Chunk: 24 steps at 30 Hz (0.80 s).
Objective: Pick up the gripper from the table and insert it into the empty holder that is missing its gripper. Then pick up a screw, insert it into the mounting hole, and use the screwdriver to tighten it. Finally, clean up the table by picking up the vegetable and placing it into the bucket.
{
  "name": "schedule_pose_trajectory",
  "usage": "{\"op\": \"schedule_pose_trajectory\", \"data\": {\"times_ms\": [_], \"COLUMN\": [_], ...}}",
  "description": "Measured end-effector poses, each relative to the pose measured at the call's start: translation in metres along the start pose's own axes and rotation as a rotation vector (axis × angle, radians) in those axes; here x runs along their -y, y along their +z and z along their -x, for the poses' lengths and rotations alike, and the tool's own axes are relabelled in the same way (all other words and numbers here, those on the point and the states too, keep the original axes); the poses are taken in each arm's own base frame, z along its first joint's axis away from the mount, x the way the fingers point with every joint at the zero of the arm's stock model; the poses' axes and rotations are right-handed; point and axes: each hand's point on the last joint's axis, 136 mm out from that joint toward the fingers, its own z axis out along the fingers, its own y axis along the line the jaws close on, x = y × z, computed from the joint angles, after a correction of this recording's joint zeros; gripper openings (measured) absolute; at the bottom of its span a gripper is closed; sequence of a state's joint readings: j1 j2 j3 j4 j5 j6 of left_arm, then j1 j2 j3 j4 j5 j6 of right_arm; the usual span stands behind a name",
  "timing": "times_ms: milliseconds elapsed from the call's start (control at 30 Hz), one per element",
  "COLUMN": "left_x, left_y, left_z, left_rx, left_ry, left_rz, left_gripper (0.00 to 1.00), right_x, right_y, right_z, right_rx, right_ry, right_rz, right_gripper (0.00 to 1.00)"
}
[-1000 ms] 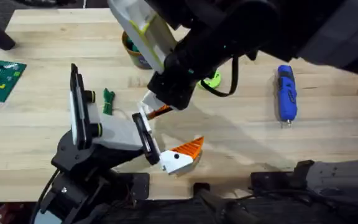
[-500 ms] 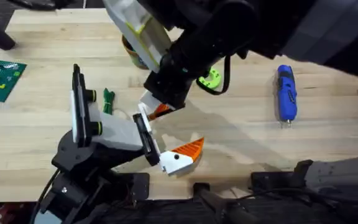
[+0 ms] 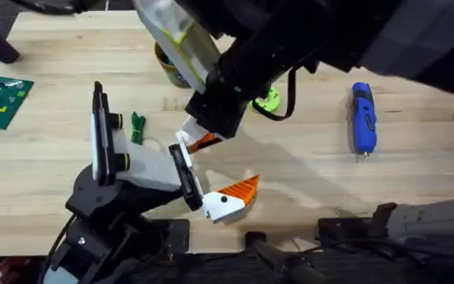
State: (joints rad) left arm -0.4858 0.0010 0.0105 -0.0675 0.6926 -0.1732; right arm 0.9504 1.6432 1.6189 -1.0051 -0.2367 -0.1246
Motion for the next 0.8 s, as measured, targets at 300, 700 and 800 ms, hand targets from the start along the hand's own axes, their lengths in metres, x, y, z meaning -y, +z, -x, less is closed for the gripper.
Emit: {"op": "schedule_pose_trajectory", "data": {"times_ms": [300, 700, 800], "left_x": [-0.0002, -0.0013, -0.0014], "left_y": [0.0, 0.0, 0.0], "left_z": [0.0001, 0.0004, 0.0004], "left_rx": [0.0, 0.002, 0.002], "left_ry": [0.005, 0.011, 0.012], "left_rz": [0.001, 0.008, 0.008], "left_gripper": [0.986, 0.986, 0.986], "right_x": [-0.0014, -0.0021, -0.0019], "right_y": [0.0011, 0.0017, 0.0021], "right_z": [-0.0077, -0.0019, -0.0008], "right_rx": [-0.034, -0.012, -0.008], "right_ry": [0.009, -0.001, -0.002], "right_rz": [0.007, 0.007, 0.007], "right_gripper": [0.011, 0.011, 0.011]}}
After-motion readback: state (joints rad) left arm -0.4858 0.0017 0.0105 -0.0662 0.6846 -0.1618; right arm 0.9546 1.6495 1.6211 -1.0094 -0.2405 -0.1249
